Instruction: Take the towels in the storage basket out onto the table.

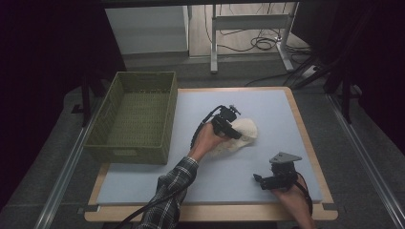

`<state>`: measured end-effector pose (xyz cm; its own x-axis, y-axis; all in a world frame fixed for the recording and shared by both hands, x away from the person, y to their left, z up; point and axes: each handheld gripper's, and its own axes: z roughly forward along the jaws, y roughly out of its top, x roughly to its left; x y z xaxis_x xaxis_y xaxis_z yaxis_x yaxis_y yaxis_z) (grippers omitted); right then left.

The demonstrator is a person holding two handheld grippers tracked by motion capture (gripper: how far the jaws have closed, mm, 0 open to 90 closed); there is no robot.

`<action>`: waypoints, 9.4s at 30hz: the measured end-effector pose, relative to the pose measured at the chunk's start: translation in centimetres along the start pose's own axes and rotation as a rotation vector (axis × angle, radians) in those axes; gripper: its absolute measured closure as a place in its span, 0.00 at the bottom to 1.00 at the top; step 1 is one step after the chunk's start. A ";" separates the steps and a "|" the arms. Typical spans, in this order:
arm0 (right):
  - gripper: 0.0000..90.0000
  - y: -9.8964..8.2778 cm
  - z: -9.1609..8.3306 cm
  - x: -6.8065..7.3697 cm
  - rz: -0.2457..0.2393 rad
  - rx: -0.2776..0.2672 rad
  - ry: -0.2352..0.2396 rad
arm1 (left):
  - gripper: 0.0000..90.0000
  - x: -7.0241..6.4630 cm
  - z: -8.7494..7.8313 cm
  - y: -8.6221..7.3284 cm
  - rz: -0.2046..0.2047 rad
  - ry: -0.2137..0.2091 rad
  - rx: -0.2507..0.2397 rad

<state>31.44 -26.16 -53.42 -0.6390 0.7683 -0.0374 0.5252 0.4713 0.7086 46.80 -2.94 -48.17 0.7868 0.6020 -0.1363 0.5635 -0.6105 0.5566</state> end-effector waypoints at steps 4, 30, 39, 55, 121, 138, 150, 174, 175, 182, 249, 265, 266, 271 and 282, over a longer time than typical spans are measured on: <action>0.03 0.0 0.0 0.0 0.001 0.000 0.000 | 0.30 0.1 -1.0 -0.3 -0.010 -0.010 -0.035; 0.51 4.0 1.5 -3.1 0.007 -0.001 0.057 | 0.92 4.8 -5.7 -5.3 -0.156 0.113 -0.150; 0.54 8.5 3.8 -5.1 -0.015 -0.024 0.011 | 0.91 6.0 -4.2 -7.3 -0.203 0.151 -0.110; 0.95 8.8 6.1 -4.5 -0.080 0.030 0.038 | 0.91 6.9 -2.9 -9.2 -0.276 0.165 -0.124; 0.94 0.3 -5.7 -6.8 0.066 -0.071 0.034 | 0.95 -7.0 -7.3 -16.3 0.088 -0.003 -0.187; 0.79 -2.3 -7.5 -1.8 0.027 -0.036 0.111 | 0.68 -6.8 -9.6 -21.7 0.049 0.012 -0.166; 0.75 3.6 -2.3 -4.8 0.034 -0.043 0.076 | 0.62 -4.0 -6.7 -14.0 0.070 0.037 -0.197; 0.59 8.6 3.7 -5.5 0.079 -0.058 0.095 | 0.75 1.1 -5.6 -9.0 -0.056 0.319 -0.243; 0.58 8.7 3.8 -5.4 0.079 -0.058 0.097 | 0.69 1.3 -5.8 -9.0 -0.069 0.323 -0.254; 0.89 8.1 5.8 -4.9 0.086 0.022 0.112 | 0.53 0.9 -5.3 -9.7 -0.076 0.270 -0.246; 0.79 15.2 4.6 -10.0 -0.042 0.011 -0.127 | 0.19 -0.6 -3.0 -16.1 -0.111 0.208 -0.236; 0.59 10.6 3.8 -12.4 0.092 0.000 -0.040 | 0.10 -0.6 -2.9 -15.7 -0.097 0.179 -0.206; 0.58 10.4 3.8 -12.4 0.092 -0.001 -0.036 | 0.10 -0.5 -2.9 -15.5 -0.097 0.183 -0.199; 0.53 10.0 4.0 -12.5 0.089 0.005 -0.028 | 0.13 0.8 -3.1 -14.0 -0.112 0.214 -0.193; 0.39 10.3 5.2 -12.9 0.109 0.007 -0.028 | 0.28 4.5 -2.8 -9.5 -0.164 0.322 -0.170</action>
<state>48.01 -28.95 -49.30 -0.5621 0.8268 0.0196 0.5946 0.3875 0.7045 44.30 7.01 -51.81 0.5555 0.8314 0.0137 0.6042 -0.4150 0.6802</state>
